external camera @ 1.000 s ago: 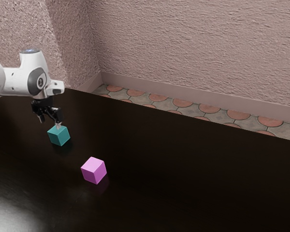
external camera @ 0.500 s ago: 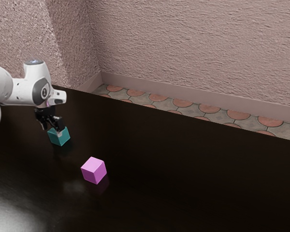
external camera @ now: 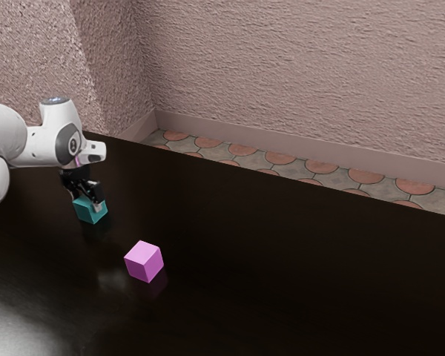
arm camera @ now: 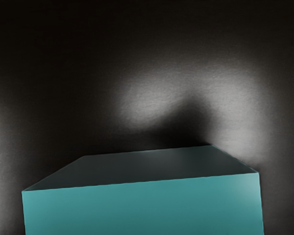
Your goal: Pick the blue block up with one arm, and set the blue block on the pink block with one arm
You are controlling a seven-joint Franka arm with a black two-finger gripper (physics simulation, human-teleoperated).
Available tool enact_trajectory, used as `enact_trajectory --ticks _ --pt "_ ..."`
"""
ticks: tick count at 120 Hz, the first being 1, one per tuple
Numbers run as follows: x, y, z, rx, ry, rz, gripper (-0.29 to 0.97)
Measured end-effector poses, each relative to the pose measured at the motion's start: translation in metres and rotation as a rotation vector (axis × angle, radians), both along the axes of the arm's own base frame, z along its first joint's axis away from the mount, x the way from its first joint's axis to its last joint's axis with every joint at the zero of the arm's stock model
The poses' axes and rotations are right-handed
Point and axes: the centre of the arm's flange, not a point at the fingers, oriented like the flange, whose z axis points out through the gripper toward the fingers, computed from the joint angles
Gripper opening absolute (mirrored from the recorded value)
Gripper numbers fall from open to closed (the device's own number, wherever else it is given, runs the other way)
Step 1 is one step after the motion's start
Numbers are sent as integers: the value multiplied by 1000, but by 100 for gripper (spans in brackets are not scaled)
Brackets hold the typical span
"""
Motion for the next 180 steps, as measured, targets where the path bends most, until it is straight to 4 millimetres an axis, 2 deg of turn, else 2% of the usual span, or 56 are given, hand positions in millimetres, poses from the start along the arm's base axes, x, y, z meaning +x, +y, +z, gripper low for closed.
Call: enact_trajectory --ticks 32,74,84,94,102,112,143,159,180 --pt "1 -1 -2 -7 -4 -3 44" --pt "1 -2 0 -4 -8 -8 38" --pt "3 -4 5 -1 -14 -11 37" --pt "5 -10 18 3 -31 -17 37" --pt "9 -22 35 7 -52 -29 36" --pt "6 -41 50 0 -62 -35 36" --pt "-44 -109 81 -41 -66 -45 36" --pt "-63 -138 89 -34 -68 -55 35" --pt "-59 -203 87 -14 -45 -105 35"
